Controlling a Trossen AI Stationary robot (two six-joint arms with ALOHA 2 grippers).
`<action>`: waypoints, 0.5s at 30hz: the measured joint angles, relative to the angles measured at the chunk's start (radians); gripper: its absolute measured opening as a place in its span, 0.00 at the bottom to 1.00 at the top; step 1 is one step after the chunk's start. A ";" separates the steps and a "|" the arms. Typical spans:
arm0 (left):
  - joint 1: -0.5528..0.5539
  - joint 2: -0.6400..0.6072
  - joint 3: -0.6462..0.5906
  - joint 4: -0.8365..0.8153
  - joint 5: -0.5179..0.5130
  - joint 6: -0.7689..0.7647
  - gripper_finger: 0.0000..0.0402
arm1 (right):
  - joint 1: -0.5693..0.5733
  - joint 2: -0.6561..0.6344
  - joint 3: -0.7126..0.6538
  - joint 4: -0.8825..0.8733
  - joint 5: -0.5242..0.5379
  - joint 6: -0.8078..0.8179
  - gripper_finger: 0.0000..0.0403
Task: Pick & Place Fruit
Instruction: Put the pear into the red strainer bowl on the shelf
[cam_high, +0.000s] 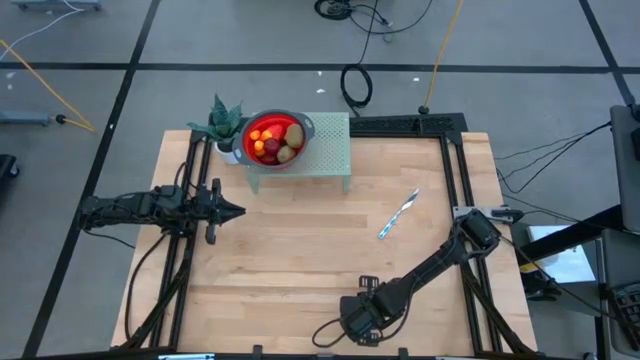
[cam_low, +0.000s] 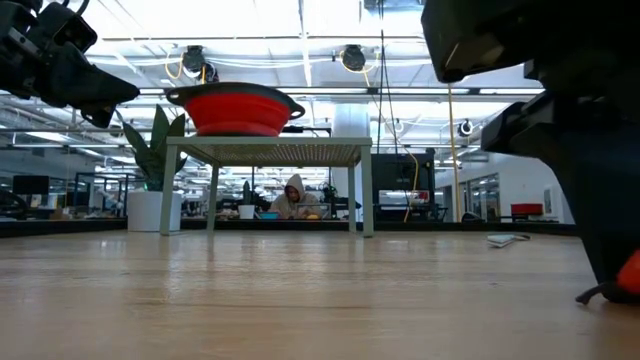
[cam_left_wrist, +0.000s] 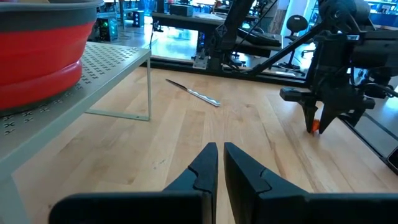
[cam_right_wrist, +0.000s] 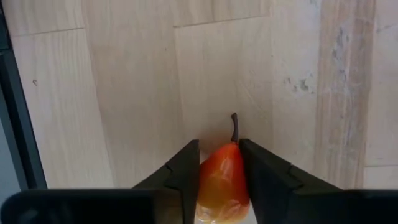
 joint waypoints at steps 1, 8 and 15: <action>0.000 0.000 0.000 0.000 0.000 0.000 0.06 | -0.003 0.000 0.000 0.000 -0.001 0.000 0.25; 0.000 0.000 0.000 0.000 0.000 0.000 0.06 | -0.023 -0.001 -0.001 -0.003 -0.008 0.000 0.24; 0.000 0.000 0.000 0.000 0.000 0.000 0.06 | -0.041 -0.014 -0.004 0.000 0.006 0.006 0.24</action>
